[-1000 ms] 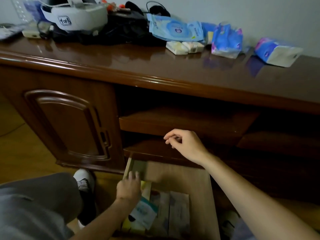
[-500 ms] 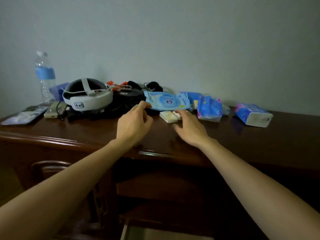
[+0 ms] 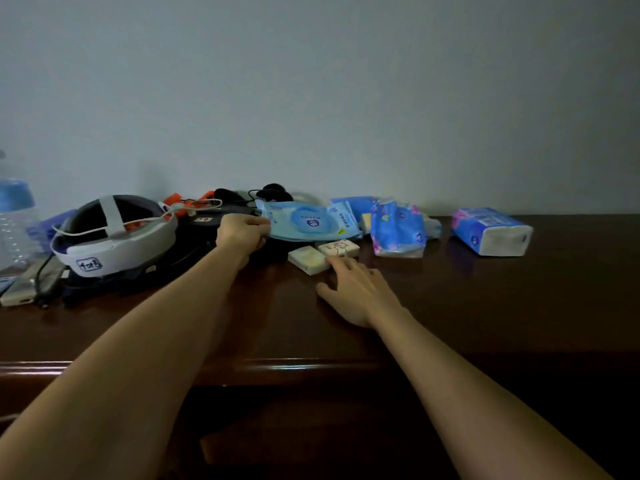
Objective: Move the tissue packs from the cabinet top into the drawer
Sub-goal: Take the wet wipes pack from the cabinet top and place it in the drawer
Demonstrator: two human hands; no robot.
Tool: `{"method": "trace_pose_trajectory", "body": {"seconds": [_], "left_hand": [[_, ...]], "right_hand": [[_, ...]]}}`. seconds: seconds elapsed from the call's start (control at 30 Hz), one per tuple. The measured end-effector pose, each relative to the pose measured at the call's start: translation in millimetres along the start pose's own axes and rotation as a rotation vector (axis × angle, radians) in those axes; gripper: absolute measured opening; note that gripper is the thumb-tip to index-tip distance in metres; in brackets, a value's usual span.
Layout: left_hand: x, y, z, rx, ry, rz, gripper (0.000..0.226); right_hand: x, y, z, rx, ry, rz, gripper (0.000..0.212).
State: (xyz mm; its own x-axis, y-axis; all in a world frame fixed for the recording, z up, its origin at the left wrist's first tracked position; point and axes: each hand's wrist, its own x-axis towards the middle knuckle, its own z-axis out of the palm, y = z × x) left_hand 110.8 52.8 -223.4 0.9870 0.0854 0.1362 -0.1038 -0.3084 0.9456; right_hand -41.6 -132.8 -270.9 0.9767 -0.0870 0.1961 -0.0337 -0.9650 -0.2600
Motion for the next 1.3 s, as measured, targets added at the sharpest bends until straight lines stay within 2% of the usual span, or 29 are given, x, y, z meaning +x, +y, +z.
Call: {"method": "trace_pose_trajectory", "body": {"seconds": [0.17,0.3,0.37,0.47,0.57,0.63,0.67,0.73,0.77,0.87,0.97,1.07,1.13,1.23,1.3], "left_hand": [[-70.6,32.7,-21.0,-0.713,-0.063,0.038,0.014],[-143.3,24.8,-54.9,-1.16,-0.287,-0.047,0.015],[-179.5,9.2,-65.5,-1.202,-0.334,-0.082,0.015],[-238.2,-23.6,-75.6,-1.134,-0.423,-0.147,0.041],[-285.9,-63.3,-91.3,-0.959,-0.551,-0.12,0.048],[-299.7,-90.1,-104.5,-0.929,-0.625,-0.147,0.044],[-306.9,-104.2,-107.5,-0.936,-0.665,-0.21,0.052],[-324.5,-141.9,-104.9,-0.864,-0.754,-0.382,0.081],[-333.7,-162.1,-99.1,-0.761,-0.784,-0.445,0.087],[-366.7,-219.3,-68.5,-0.363,-0.821,-0.49,0.08],[-398.2,-272.4,-32.5,-0.188,-0.811,-0.535,0.056],[-416.3,-309.7,-9.0,-0.156,-0.777,-0.591,0.041],[-420.8,-328.8,3.0,-0.163,-0.732,-0.626,0.035],[-422.2,-345.2,17.6,-0.061,-0.682,-0.616,0.035],[-419.5,-353.3,22.6,-0.015,-0.741,-0.588,0.036]], "right_hand": [[-19.3,-10.5,-9.4,0.153,0.248,0.023,0.075],[-57.0,-26.4,-14.0,0.2,0.509,-0.18,0.098],[-74.6,-39.2,-15.1,0.243,0.592,-0.193,0.104],[-117.5,-53.1,-9.7,0.232,0.682,-0.187,0.089],[-174.1,-43.3,13.8,0.1,0.77,-0.369,0.073],[-208.9,-28.0,30.5,0.076,0.859,-0.533,0.051],[-229.2,-19.8,41.9,0.058,0.855,-0.595,0.039],[-272.6,-0.7,72.7,-0.027,0.754,-0.656,0.032],[-293.8,10.5,89.8,-0.07,0.673,-0.668,0.034],[-338.5,40.6,138.0,-0.164,0.394,-0.648,0.047],[-353.3,60.7,176.3,-0.169,0.134,-0.509,0.068],[-363.6,86.1,217.2,-0.052,-0.162,-0.225,0.093],[-368.6,101.7,242.8,0.161,-0.326,0.002,0.09],[-363.1,111.1,264.4,0.606,-0.309,0.402,0.07],[-358.3,115.2,271.7,0.858,-0.33,0.624,0.07]]}}
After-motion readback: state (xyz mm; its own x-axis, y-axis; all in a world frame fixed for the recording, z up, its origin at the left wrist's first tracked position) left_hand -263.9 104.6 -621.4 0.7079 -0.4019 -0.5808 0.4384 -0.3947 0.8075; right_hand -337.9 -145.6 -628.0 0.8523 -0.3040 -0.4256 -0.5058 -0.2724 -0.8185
